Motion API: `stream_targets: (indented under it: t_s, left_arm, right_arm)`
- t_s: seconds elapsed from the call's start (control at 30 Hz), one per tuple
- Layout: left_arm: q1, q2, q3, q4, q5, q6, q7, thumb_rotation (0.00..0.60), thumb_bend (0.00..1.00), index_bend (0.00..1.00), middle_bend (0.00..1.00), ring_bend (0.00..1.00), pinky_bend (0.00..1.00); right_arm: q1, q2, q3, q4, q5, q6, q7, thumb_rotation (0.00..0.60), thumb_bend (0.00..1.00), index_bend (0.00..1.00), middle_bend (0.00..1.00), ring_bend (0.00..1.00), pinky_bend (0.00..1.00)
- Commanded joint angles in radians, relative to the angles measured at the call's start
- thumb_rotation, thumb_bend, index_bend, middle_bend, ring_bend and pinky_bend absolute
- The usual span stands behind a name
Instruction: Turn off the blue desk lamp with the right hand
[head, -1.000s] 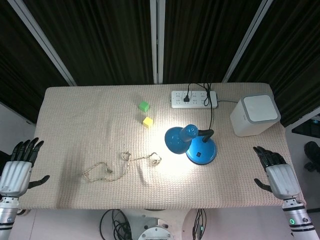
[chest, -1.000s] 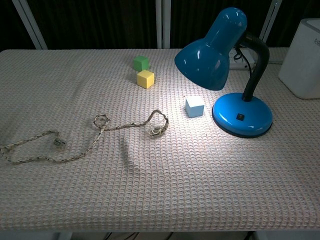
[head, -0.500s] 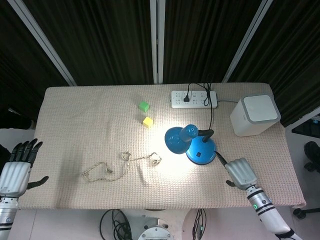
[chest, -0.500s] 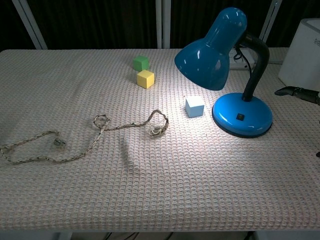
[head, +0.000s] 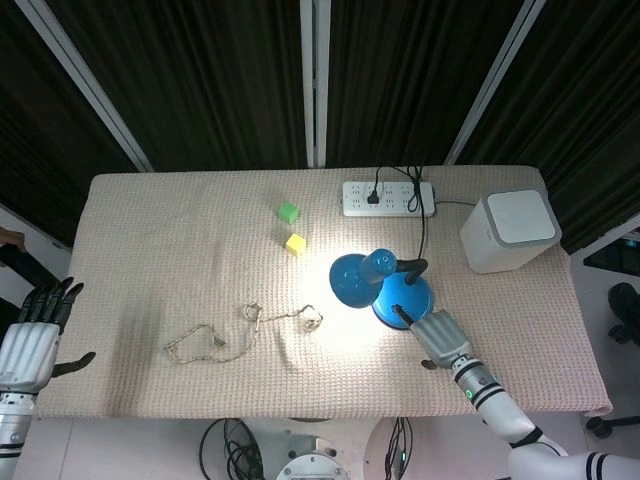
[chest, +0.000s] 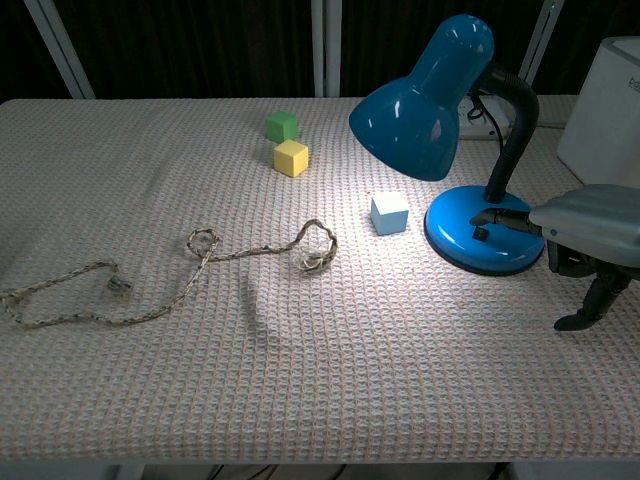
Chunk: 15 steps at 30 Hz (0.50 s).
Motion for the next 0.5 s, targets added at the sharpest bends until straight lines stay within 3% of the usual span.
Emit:
stream_targets:
  t_s: [0.03, 0.5]
  left_arm:
    - [0.001, 0.000, 0.000, 0.001, 0.001, 0.001, -0.003, 0.600, 0.00, 0.00, 0.00, 0.00, 0.00]
    - [-0.004, -0.005, -0.001, 0.014, -0.003, -0.009, -0.015, 0.600, 0.00, 0.00, 0.00, 0.00, 0.00]
  right_arm:
    - [0.014, -0.005, -0.007, 0.000, 0.029, 0.003, -0.016, 0.600, 0.03, 0.00, 1.00, 0.95, 0.96]
    - [0.044, 0.000, -0.044, -0.002, 0.100, 0.034, -0.016, 0.600, 0.03, 0.00, 1.00, 0.95, 0.96]
